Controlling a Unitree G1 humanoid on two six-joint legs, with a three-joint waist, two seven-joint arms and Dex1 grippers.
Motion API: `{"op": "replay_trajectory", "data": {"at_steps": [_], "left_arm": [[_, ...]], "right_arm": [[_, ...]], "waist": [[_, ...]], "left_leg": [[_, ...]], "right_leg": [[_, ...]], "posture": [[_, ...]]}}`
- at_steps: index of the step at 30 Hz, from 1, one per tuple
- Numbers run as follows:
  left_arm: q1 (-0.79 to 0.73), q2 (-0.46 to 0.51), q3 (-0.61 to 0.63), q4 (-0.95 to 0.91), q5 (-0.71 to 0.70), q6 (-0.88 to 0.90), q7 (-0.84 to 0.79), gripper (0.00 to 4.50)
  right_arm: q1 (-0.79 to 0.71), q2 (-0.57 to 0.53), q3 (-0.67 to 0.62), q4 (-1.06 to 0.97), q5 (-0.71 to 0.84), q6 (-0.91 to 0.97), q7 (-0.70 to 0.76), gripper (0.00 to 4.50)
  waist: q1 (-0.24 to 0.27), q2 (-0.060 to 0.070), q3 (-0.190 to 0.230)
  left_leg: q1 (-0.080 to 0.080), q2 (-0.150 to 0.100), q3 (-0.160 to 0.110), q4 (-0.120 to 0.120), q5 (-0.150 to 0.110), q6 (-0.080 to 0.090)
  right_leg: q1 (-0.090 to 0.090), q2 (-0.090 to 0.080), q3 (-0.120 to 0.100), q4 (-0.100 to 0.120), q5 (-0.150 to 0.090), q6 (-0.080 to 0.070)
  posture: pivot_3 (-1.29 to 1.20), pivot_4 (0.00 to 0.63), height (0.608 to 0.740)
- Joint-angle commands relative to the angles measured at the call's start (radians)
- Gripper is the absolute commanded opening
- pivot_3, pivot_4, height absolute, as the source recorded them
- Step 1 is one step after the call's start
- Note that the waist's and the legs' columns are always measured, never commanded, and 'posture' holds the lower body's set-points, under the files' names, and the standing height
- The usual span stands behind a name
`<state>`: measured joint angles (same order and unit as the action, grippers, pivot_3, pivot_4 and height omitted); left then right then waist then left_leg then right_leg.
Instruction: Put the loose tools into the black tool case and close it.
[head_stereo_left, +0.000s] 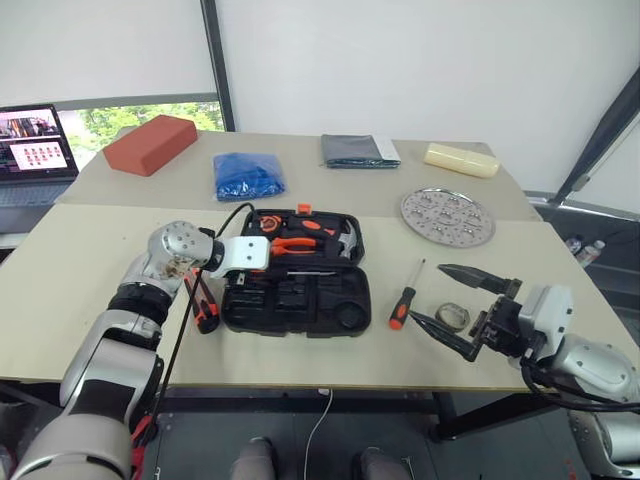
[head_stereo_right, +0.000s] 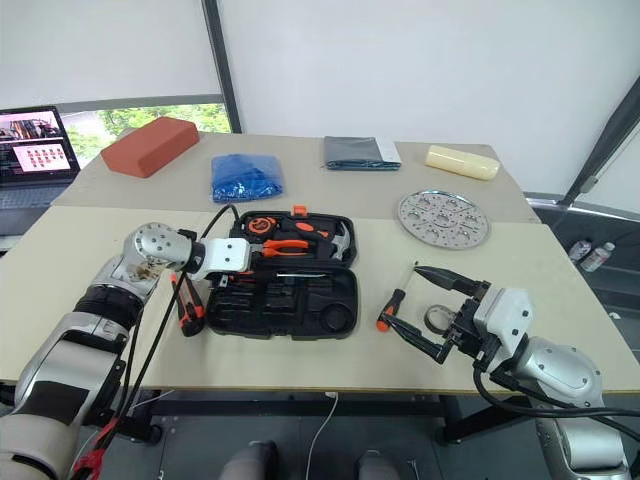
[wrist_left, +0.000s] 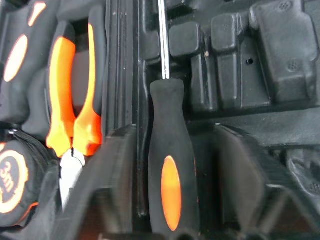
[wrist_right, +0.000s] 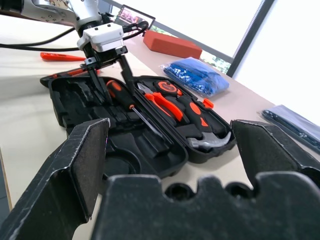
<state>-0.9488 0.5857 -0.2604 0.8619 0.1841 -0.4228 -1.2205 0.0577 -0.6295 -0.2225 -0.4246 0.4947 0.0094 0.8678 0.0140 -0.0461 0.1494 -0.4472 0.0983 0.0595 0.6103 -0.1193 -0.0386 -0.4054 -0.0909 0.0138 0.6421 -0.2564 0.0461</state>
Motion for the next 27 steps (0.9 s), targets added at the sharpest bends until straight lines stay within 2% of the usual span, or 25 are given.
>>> {"op": "replay_trajectory", "data": {"at_steps": [1, 4, 7, 10, 13, 20, 24, 27], "left_arm": [[-0.001, -0.047, 0.133, -0.014, -0.201, 0.077, -0.050, 3.57], [0.024, -0.066, 0.185, -0.040, -0.277, 0.202, -0.067, 3.57], [0.060, -0.078, 0.180, -0.087, -0.280, 0.316, -0.039, 2.84], [0.096, -0.096, 0.158, -0.122, -0.248, 0.387, 0.023, 1.66], [0.133, -0.103, 0.119, -0.166, -0.212, 0.436, 0.050, 0.75], [0.169, -0.123, 0.083, -0.187, -0.148, 0.553, 0.180, 0.75], [0.187, -0.125, 0.065, -0.211, -0.158, 0.619, 0.150, 0.75], [0.208, -0.126, 0.112, -0.237, -0.205, 0.546, 0.150, 0.75]], "right_arm": [[0.003, 0.004, -0.019, -0.032, 0.014, -0.005, -0.011, 4.50], [0.017, 0.008, -0.022, -0.034, 0.016, -0.004, -0.014, 4.50], [0.026, 0.015, -0.023, -0.035, 0.018, -0.003, -0.023, 4.50], [0.037, 0.021, -0.024, -0.035, 0.016, -0.005, -0.026, 4.50], [0.045, 0.023, -0.021, -0.035, 0.015, -0.006, -0.029, 4.50], [0.065, 0.028, -0.020, -0.036, 0.013, -0.010, -0.031, 4.50], [0.074, 0.035, -0.013, -0.042, 0.009, -0.009, -0.038, 4.50], [0.079, 0.040, -0.009, -0.051, 0.003, -0.003, -0.049, 4.50]], "waist": [[0.001, 0.000, 0.000], [-0.002, 0.000, 0.000], [-0.004, 0.000, 0.000], [-0.003, 0.000, 0.000], [-0.002, 0.000, 0.000], [0.000, 0.001, 0.000], [-0.001, 0.003, -0.001], [-0.002, 0.003, -0.002]], "left_leg": [[-0.001, 0.000, 0.000, 0.000, 0.000, 0.000], [-0.001, 0.000, 0.000, 0.001, 0.000, 0.000], [0.000, 0.000, -0.001, 0.000, 0.000, 0.000], [0.000, 0.000, -0.001, 0.000, 0.000, 0.000], [0.000, 0.000, -0.001, 0.001, 0.000, 0.000], [0.001, -0.001, -0.001, 0.001, 0.000, 0.000], [0.003, -0.001, -0.001, 0.001, -0.001, -0.001], [0.005, -0.001, -0.001, 0.001, -0.002, -0.004]], "right_leg": [[0.000, 0.000, 0.000, 0.000, 0.000, 0.000], [0.000, 0.000, 0.000, 0.000, 0.000, 0.000], [0.000, 0.001, 0.000, 0.001, 0.000, 0.000], [0.000, 0.001, 0.000, 0.001, 0.000, 0.000], [0.000, 0.001, 0.000, 0.001, 0.000, 0.000], [0.002, 0.000, 0.000, 0.000, 0.000, 0.000], [0.003, 0.000, 0.000, 0.000, -0.002, -0.003], [0.004, 0.000, 0.001, 0.001, -0.003, -0.006]], "posture": [[0.00, 0.150, 0.740], [0.00, 0.150, 0.740], [0.00, 0.150, 0.740], [0.00, 0.150, 0.740], [0.00, 0.150, 0.740], [0.00, 0.150, 0.740], [0.00, 0.150, 0.740], [0.00, 0.150, 0.740]]}}
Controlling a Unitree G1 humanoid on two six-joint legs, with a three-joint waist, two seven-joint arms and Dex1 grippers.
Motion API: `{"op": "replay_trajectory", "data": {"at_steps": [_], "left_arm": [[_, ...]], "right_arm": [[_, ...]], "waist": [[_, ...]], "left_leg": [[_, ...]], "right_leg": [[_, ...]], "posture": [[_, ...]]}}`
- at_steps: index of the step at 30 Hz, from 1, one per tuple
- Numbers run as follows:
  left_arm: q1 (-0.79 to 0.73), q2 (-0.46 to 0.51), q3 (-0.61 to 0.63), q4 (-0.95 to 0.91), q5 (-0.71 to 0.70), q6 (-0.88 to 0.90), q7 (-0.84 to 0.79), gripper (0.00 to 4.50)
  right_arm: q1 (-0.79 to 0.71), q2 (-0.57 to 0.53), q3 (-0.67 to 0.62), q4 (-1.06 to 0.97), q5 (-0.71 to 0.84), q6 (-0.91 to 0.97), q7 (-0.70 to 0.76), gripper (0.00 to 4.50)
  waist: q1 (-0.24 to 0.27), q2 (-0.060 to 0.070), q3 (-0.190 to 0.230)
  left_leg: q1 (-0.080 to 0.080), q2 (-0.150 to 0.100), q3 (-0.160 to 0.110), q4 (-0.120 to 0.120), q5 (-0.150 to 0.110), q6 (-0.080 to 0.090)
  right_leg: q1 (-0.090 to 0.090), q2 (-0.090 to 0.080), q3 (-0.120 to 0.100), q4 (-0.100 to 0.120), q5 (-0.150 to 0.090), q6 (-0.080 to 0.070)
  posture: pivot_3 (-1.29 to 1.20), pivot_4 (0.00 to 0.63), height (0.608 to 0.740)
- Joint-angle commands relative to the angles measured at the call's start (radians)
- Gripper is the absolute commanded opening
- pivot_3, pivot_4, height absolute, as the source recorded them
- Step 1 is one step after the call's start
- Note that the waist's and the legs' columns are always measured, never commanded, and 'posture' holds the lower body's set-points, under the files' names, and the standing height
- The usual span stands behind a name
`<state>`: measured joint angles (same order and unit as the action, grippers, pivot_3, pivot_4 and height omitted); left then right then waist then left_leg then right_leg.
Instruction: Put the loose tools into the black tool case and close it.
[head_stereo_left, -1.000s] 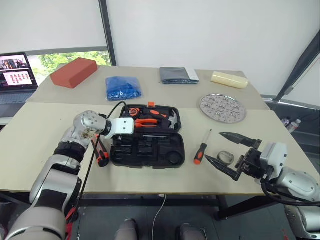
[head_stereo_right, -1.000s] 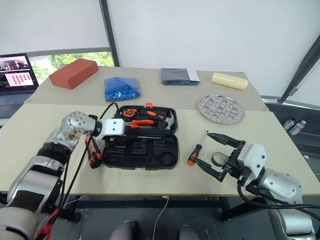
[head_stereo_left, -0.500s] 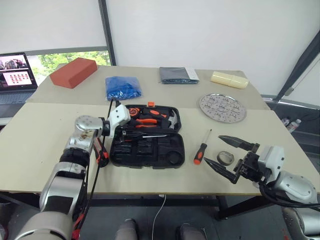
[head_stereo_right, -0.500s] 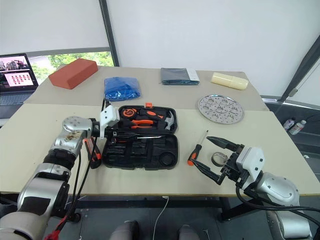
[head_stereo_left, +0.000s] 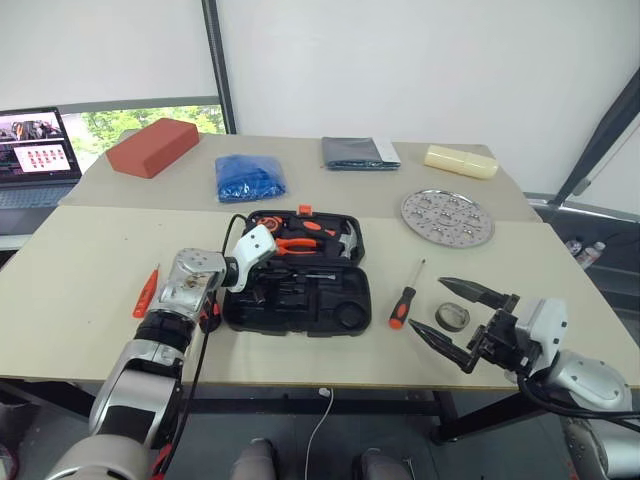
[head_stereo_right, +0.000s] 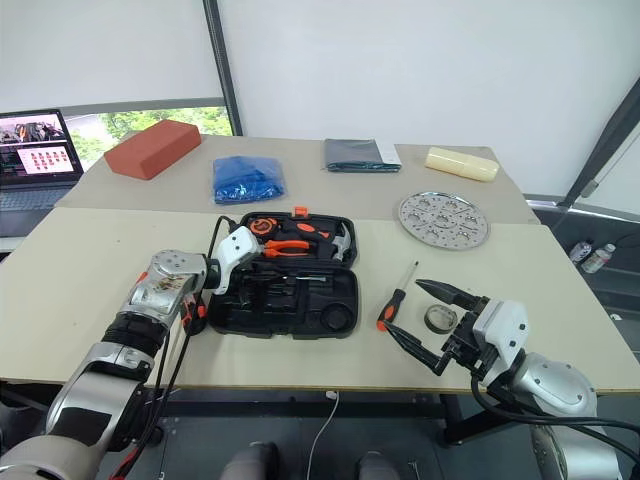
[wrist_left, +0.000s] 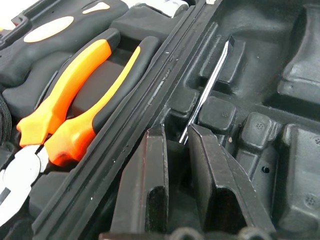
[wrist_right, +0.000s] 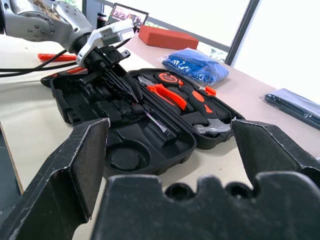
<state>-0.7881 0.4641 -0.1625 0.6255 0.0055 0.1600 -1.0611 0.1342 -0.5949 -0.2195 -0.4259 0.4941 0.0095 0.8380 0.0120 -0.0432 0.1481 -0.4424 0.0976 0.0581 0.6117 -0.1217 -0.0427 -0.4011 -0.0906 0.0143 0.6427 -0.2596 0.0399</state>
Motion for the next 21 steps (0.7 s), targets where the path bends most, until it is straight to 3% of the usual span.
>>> {"op": "replay_trajectory", "data": {"at_steps": [1, 3, 7, 11, 14, 21], "left_arm": [[0.051, -0.005, 0.059, -0.007, -0.061, -0.087, 0.002, 1.00], [0.064, 0.001, 0.113, -0.021, -0.113, -0.172, -0.015, 1.42], [0.169, 0.068, 0.231, -0.129, -0.263, -0.344, -0.154, 3.01], [0.345, 0.160, 0.302, -0.294, -0.339, -0.360, -0.212, 4.34], [0.533, 0.214, 0.367, -0.455, -0.435, -0.270, -0.236, 4.44], [0.841, 0.247, 0.491, -0.679, -0.524, -0.206, -0.183, 4.44]], "right_arm": [[0.007, 0.008, -0.015, -0.055, 0.005, 0.003, -0.030, 4.50], [0.016, 0.011, -0.022, -0.065, 0.010, 0.014, -0.046, 4.50], [0.090, 0.035, -0.061, -0.102, 0.009, 0.032, -0.106, 4.50], [0.189, 0.070, -0.122, -0.159, 0.008, 0.094, -0.213, 4.50], [0.289, 0.077, -0.175, -0.223, 0.013, 0.290, -0.359, 4.50], [0.425, 0.124, -0.196, -0.278, 0.051, 0.358, -0.388, 4.50]], "waist": [[0.000, 0.001, 0.000], [-0.001, 0.001, 0.000], [-0.001, 0.001, 0.000], [-0.005, 0.001, 0.000], [-0.004, 0.004, 0.000], [0.000, 0.004, 0.001]], "left_leg": [[0.001, 0.000, 0.000, 0.000, 0.000, 0.000], [0.000, 0.000, 0.000, -0.001, 0.000, 0.000], [-0.003, 0.000, 0.000, -0.003, 0.003, 0.004], [-0.003, 0.000, 0.000, -0.005, 0.002, 0.004], [-0.002, 0.000, 0.001, -0.005, 0.001, 0.003], [0.000, 0.003, 0.001, -0.004, -0.004, -0.005]], "right_leg": [[0.000, 0.000, 0.000, 0.000, 0.000, 0.000], [0.000, 0.000, 0.000, 0.000, 0.000, 0.000], [-0.003, 0.000, 0.000, 0.000, 0.005, 0.001], [-0.003, 0.000, 0.000, 0.000, 0.003, -0.001], [-0.003, -0.001, 0.000, 0.000, 0.000, -0.006], [-0.006, -0.002, -0.002, -0.002, -0.004, -0.005]], "posture": [[0.00, 0.150, 0.740], [0.00, 0.150, 0.740], [0.00, 0.150, 0.740], [0.00, 0.150, 0.740], [0.00, 0.150, 0.740], [0.00, 0.150, 0.740]]}}
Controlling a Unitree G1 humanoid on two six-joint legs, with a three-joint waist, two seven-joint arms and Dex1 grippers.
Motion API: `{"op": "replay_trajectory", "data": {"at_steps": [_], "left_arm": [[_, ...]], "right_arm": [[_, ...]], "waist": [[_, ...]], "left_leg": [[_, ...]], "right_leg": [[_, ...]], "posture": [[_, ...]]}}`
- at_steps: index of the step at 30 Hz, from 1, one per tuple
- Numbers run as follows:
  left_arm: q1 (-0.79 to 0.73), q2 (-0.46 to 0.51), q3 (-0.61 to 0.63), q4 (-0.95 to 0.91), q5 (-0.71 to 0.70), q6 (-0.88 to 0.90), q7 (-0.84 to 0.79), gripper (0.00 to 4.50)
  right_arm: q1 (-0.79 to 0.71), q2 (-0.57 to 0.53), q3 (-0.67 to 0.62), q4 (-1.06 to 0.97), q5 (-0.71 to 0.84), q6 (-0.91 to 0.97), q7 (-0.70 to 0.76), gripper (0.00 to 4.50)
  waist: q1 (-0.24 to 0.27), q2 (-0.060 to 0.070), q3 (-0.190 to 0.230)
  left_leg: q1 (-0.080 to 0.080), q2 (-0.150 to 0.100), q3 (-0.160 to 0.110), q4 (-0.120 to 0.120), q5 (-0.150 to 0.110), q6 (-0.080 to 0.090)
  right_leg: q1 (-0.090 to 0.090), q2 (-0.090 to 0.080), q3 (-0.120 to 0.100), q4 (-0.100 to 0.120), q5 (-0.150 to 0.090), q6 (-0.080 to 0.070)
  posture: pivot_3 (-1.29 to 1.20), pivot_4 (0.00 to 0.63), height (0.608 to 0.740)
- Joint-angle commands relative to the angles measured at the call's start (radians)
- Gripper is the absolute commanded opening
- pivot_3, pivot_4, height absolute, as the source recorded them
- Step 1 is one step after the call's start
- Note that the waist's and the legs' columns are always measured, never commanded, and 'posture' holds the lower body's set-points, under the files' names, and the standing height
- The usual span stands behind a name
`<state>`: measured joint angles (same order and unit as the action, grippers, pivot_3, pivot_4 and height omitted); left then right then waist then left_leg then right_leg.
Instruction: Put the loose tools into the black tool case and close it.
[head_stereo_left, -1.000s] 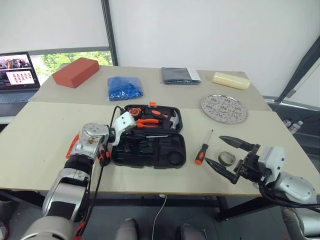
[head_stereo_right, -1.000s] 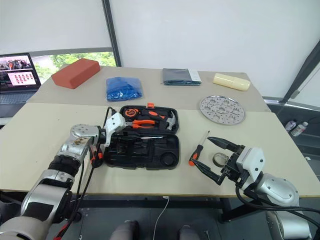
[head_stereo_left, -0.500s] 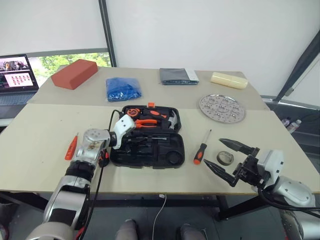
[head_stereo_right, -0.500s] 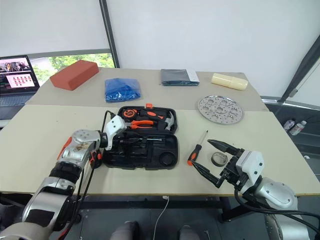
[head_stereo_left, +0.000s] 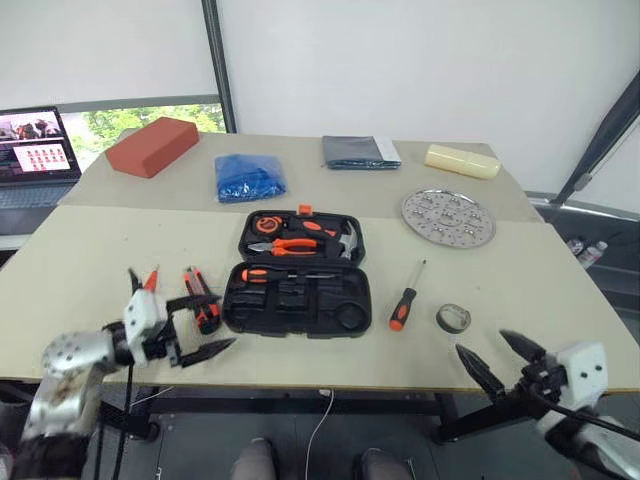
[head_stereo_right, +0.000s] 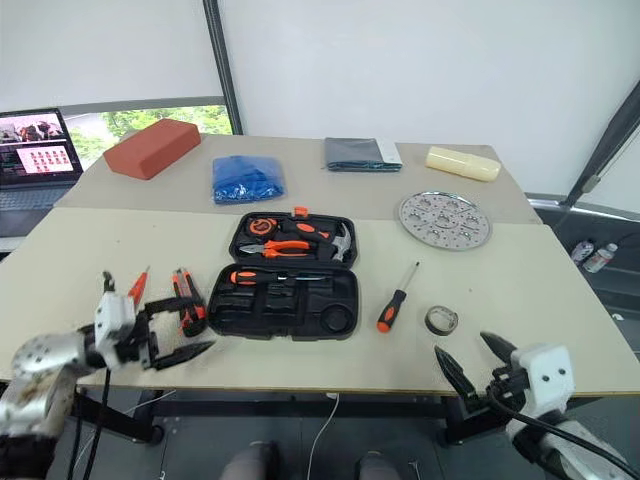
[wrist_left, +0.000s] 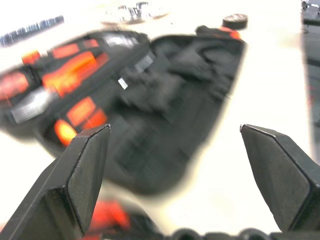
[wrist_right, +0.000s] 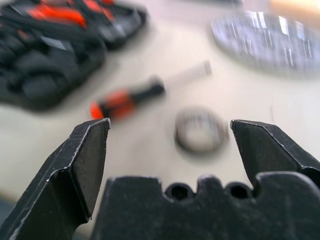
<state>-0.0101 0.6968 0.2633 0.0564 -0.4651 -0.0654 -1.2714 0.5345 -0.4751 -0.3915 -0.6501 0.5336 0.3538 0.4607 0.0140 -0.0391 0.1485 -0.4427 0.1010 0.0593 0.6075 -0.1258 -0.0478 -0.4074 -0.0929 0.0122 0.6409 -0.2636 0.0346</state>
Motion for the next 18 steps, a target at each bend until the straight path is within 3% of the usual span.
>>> {"op": "replay_trajectory", "data": {"at_steps": [1, 4, 10, 15, 18], "left_arm": [[0.099, 0.010, 0.071, -0.137, -0.063, 0.027, 0.032, 4.44], [0.169, -0.005, 0.068, -0.198, -0.082, 0.039, 0.038, 4.44], [0.170, -0.040, 0.024, -0.261, -0.094, 0.060, 0.074, 4.44], [0.136, -0.057, -0.023, -0.288, -0.083, 0.068, 0.101, 4.44], [0.137, -0.055, -0.030, -0.304, -0.085, 0.068, 0.108, 4.44]], "right_arm": [[0.030, 0.002, -0.020, -0.064, 0.013, 0.028, -0.015, 4.50], [-0.018, -0.006, -0.002, -0.124, 0.089, 0.141, -0.079, 4.50], [-0.325, -0.059, 0.090, -0.172, 0.245, 0.518, -0.322, 4.50], [-0.599, 0.018, 0.221, -0.091, 0.209, 0.754, -0.532, 4.50], [-0.680, 0.098, 0.247, -0.041, 0.150, 0.843, -0.644, 4.50]], "waist": [[-0.004, 0.001, 0.000], [-0.007, 0.004, -0.001], [-0.019, 0.006, 0.001], [-0.018, 0.005, 0.000], [-0.018, 0.004, -0.001]], "left_leg": [[0.001, 0.000, 0.000, 0.000, 0.000, 0.000], [0.002, 0.000, 0.001, -0.001, 0.000, -0.001], [0.002, 0.001, 0.002, -0.003, 0.000, -0.001], [-0.001, 0.000, 0.002, -0.002, 0.000, 0.000], [-0.009, 0.000, 0.001, -0.002, 0.003, 0.008]], "right_leg": [[0.000, 0.000, 0.000, 0.000, 0.000, 0.000], [0.001, -0.002, 0.000, -0.003, 0.000, 0.000], [0.001, -0.001, 0.000, -0.010, 0.001, -0.002], [0.001, 0.000, 0.001, -0.011, 0.002, -0.003], [-0.001, 0.003, 0.001, -0.009, 0.005, -0.006]], "posture": [[0.00, 0.150, 0.740], [0.00, 0.150, 0.740], [0.00, 0.150, 0.740], [0.00, 0.150, 0.740], [0.00, 0.150, 0.740]]}}
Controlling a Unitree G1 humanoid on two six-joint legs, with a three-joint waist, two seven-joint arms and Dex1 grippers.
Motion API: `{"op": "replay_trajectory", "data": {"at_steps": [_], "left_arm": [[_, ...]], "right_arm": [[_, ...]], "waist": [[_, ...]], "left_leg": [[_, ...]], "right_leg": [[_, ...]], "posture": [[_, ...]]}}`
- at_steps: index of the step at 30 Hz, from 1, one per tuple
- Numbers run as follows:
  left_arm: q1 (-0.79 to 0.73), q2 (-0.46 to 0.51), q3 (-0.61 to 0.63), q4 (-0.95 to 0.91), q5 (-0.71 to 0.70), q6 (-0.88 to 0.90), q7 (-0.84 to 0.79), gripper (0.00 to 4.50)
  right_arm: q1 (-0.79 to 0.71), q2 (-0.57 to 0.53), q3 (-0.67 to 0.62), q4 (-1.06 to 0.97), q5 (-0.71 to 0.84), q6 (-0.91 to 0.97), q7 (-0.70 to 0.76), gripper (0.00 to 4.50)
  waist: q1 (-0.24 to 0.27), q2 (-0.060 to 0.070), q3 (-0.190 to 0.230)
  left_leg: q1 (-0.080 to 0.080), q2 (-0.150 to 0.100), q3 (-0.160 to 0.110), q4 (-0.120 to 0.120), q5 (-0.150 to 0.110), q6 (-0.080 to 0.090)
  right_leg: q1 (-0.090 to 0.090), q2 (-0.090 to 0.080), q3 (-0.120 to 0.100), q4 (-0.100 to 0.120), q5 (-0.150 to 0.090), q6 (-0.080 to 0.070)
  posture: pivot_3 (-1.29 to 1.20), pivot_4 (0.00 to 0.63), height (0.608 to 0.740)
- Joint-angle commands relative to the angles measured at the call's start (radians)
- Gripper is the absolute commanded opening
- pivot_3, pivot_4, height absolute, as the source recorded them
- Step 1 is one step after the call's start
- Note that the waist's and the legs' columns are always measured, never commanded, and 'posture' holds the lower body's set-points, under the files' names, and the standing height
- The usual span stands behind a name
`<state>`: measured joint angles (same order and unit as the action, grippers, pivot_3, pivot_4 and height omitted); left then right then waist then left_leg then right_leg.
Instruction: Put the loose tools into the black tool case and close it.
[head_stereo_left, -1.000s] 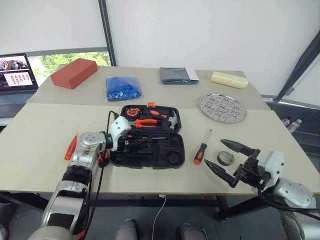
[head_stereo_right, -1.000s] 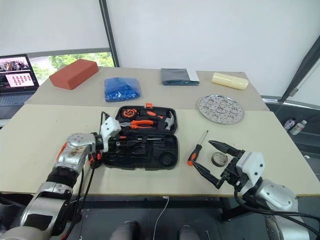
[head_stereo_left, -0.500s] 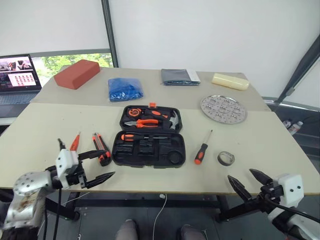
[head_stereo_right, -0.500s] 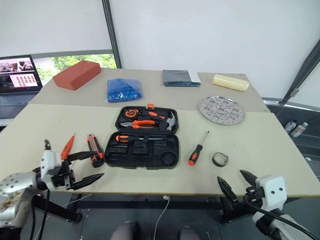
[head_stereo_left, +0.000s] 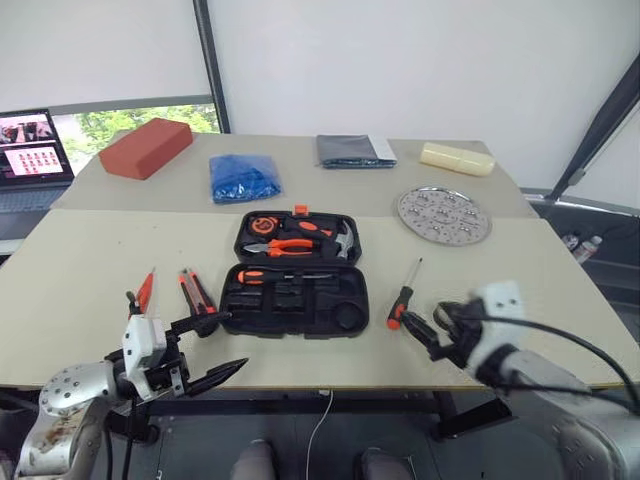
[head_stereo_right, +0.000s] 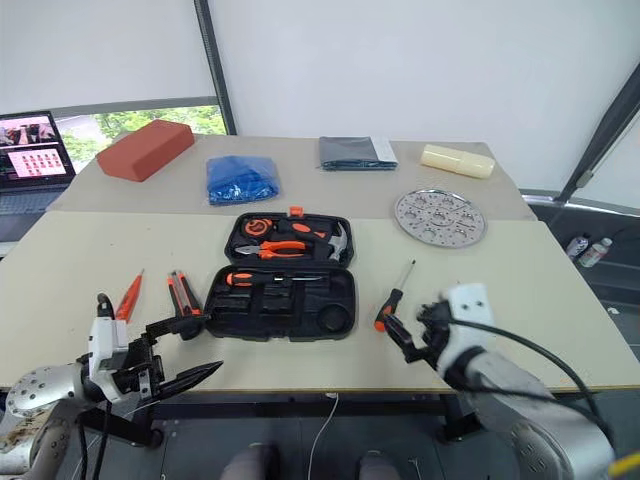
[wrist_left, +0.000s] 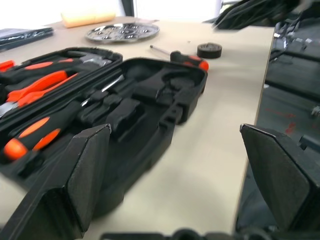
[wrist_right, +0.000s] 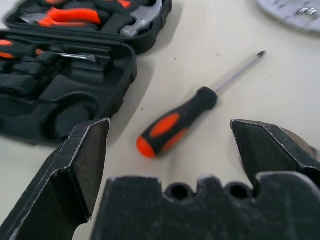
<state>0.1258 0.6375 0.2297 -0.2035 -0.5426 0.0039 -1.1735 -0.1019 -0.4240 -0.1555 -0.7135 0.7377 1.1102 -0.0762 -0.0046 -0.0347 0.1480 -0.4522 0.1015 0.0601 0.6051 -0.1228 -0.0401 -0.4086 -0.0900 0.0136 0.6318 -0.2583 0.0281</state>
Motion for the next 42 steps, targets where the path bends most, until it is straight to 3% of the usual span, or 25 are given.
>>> {"op": "replay_trajectory", "data": {"at_steps": [1, 6, 12, 16, 26, 31, 35, 38, 42], "left_arm": [[0.003, 0.006, 0.003, -0.046, -0.007, -0.004, 0.011, 4.44], [0.001, 0.015, 0.008, -0.065, -0.012, 0.007, 0.025, 4.44], [-0.002, 0.019, 0.005, -0.081, -0.011, -0.001, 0.026, 4.44], [-0.005, 0.015, 0.002, -0.089, -0.010, -0.001, 0.033, 4.50], [0.012, 0.000, 0.035, -0.099, -0.029, 0.008, 0.094, 4.50], [0.044, -0.021, 0.060, -0.116, -0.034, 0.016, 0.148, 4.50], [0.079, -0.011, 0.057, -0.137, -0.031, 0.016, 0.140, 4.50], [0.083, -0.004, 0.050, -0.141, -0.024, 0.011, 0.133, 4.50], [0.066, -0.012, 0.030, -0.134, -0.013, -0.002, 0.130, 4.50]], "right_arm": [[-0.056, 0.066, 0.010, 0.027, -0.064, 0.109, -0.125, 4.50], [-0.087, 0.132, 0.042, 0.065, -0.109, 0.176, -0.146, 4.50], [-0.114, 0.219, 0.051, 0.130, -0.194, 0.158, -0.172, 4.50], [-0.102, 0.259, 0.063, 0.121, -0.263, 0.073, -0.173, 3.49], [-0.151, 0.221, 0.092, 0.169, -0.375, -0.220, -0.015, 0.07], [-0.310, 0.064, 0.171, 0.310, -0.384, -0.445, 0.324, 0.07], [-0.355, -0.007, 0.156, 0.357, -0.329, -0.323, 0.409, 0.07], [-0.354, -0.073, 0.151, 0.316, -0.316, -0.128, 0.397, 0.83], [-0.349, -0.130, 0.148, 0.244, -0.293, 0.111, 0.375, 2.18]], "waist": [[0.002, 0.000, 0.000], [0.003, 0.000, 0.000], [-0.004, 0.000, -0.001], [-0.005, 0.000, -0.001], [-0.010, 0.000, -0.001], [-0.014, 0.001, 0.000], [-0.008, 0.000, 0.000], [0.002, 0.000, 0.000], [0.003, 0.000, 0.000]], "left_leg": [[-0.003, 0.000, 0.000, 0.000, 0.001, 0.002], [-0.010, -0.001, 0.000, 0.002, 0.000, 0.003], [-0.008, 0.000, 0.000, 0.004, 0.001, 0.003], [-0.007, 0.000, 0.000, 0.004, -0.001, 0.000], [-0.007, 0.001, 0.000, 0.004, 0.003, 0.005], [-0.007, 0.001, 0.001, 0.004, 0.003, 0.005], [-0.006, 0.001, 0.001, 0.003, 0.003, 0.006], [-0.007, 0.000, 0.001, 0.003, 0.003, 0.006], [-0.009, 0.000, 0.002, 0.003, 0.003, 0.005]], "right_leg": [[-0.003, 0.001, 0.001, 0.001, 0.000, 0.003], [-0.012, 0.001, 0.002, 0.009, 0.002, 0.010], [-0.012, 0.001, 0.002, 0.012, -0.002, 0.003], [-0.013, 0.001, 0.002, 0.012, 0.000, 0.005], [-0.013, 0.001, 0.002, 0.012, 0.000, 0.005], [-0.013, 0.001, 0.003, 0.012, 0.000, 0.005], [-0.012, 0.002, 0.002, 0.012, 0.000, 0.003], [-0.012, 0.001, 0.002, 0.012, 0.001, 0.002], [-0.013, 0.000, 0.003, 0.011, 0.000, 0.000]], "posture": [[0.00, 0.150, 0.740], [0.00, 0.150, 0.740], [0.00, 0.150, 0.740], [0.00, 0.150, 0.740], [0.00, 0.150, 0.740], [0.00, 0.150, 0.740], [0.00, 0.150, 0.740], [0.00, 0.150, 0.740], [0.00, 0.150, 0.740]]}}
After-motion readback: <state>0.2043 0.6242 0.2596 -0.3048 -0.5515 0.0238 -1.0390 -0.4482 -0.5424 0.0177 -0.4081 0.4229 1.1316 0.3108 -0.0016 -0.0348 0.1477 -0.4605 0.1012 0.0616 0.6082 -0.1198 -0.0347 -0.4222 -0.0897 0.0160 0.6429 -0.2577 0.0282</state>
